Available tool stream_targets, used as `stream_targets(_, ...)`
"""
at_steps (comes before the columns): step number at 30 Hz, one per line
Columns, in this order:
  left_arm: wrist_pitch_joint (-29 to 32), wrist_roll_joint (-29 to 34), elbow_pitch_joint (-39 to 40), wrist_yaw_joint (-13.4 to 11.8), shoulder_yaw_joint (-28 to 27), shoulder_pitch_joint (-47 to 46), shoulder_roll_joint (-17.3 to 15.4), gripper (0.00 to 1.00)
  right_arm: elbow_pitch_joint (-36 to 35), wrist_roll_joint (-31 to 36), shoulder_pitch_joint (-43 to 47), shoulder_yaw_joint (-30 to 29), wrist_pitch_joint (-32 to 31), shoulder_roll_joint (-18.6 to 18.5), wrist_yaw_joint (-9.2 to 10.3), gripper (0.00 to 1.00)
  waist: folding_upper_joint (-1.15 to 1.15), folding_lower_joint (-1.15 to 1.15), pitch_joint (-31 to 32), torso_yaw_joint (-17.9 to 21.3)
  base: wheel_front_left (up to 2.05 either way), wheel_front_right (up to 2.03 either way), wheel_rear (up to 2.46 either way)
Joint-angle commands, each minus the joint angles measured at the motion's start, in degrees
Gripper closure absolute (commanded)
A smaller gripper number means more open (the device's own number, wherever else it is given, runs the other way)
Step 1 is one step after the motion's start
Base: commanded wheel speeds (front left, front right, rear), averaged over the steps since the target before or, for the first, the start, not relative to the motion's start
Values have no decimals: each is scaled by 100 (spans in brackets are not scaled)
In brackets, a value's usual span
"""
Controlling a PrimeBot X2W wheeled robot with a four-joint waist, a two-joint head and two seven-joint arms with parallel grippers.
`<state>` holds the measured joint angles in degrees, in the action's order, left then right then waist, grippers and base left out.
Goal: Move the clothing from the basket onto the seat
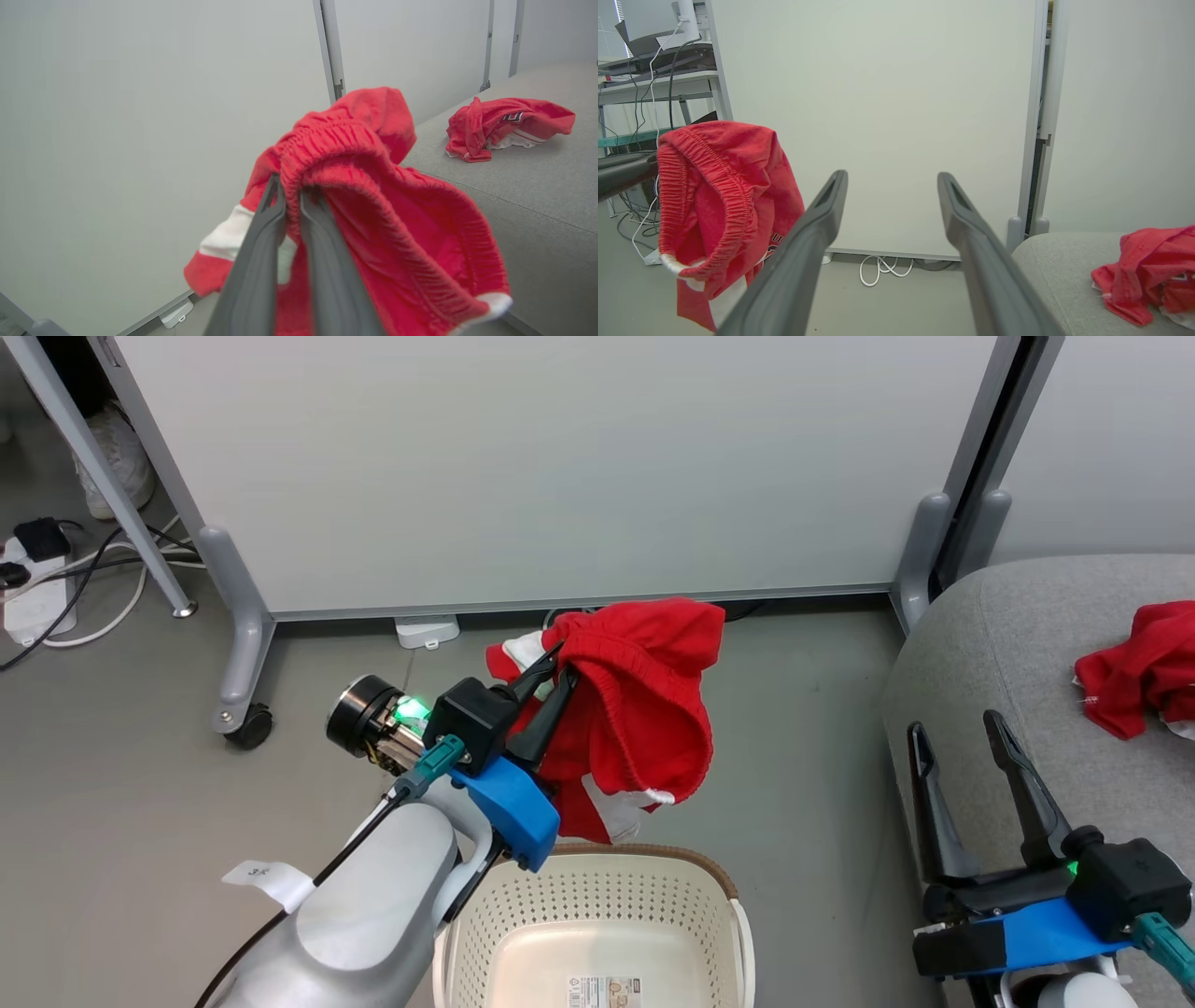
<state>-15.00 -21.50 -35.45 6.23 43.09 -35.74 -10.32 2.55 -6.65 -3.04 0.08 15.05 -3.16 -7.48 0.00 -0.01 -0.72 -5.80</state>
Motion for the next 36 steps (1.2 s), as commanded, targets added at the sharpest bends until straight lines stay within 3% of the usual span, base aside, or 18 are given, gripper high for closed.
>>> stream_targets(1,-26,42,37,7,-16,59,-22,100,13,-49,77,10,20,21,-3,0,0,1,14,-17,0,0,0)
stream_targets(15,-27,20,247,-69,19,99,-90,100,-46,-166,-64,151,20,32,-3,0,0,1,-53,-44,0,0,0)
stream_targets(26,-27,47,308,-78,69,-56,-31,100,233,-269,-744,1188,19,27,-3,0,0,1,-190,-131,0,0,0)
stream_targets(36,-27,101,388,-65,128,-154,58,100,1194,-228,-1332,1787,19,21,-3,0,0,1,-311,-289,0,0,0)
